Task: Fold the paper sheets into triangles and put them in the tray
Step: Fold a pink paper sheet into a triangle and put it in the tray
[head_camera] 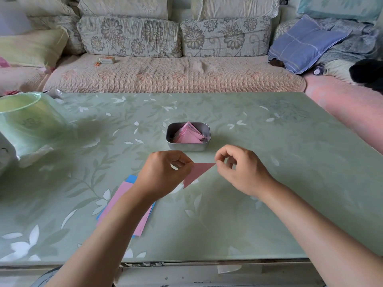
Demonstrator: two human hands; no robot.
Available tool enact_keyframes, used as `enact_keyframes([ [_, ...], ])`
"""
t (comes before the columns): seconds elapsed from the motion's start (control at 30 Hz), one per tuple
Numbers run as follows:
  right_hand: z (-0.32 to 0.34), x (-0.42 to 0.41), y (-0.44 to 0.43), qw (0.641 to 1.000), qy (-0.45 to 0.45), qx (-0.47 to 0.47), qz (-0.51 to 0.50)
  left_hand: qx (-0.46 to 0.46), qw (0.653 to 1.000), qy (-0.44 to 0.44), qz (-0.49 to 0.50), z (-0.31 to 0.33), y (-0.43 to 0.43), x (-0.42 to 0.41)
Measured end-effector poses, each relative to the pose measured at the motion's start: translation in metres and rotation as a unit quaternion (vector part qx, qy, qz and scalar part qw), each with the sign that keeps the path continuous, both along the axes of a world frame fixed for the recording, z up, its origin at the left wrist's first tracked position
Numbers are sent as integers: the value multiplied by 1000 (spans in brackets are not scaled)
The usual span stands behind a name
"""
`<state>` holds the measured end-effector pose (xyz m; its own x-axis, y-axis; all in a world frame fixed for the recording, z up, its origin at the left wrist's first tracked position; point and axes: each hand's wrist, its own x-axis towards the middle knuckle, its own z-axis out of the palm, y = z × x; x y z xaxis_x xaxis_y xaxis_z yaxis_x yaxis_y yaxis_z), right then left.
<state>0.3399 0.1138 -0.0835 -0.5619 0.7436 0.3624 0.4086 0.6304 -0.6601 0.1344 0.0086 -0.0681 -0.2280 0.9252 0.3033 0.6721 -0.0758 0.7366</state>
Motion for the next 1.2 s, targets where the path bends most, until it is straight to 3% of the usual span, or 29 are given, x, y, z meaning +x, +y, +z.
enact_keyframes([
  [0.23,1,-9,-5,1000,-4,-19,16,17,1000,4,-3,-2,1,6],
  [0.57,5,-12,-14,997,-16,50,56,78,986,142,-25,0,0,16],
  [0.93,9,-5,-6,999,-9,43,9,60,993,105,11,6,-2,-16],
  [1.2,2,-3,-4,999,38,-27,7,33,995,-90,14,-1,5,11],
])
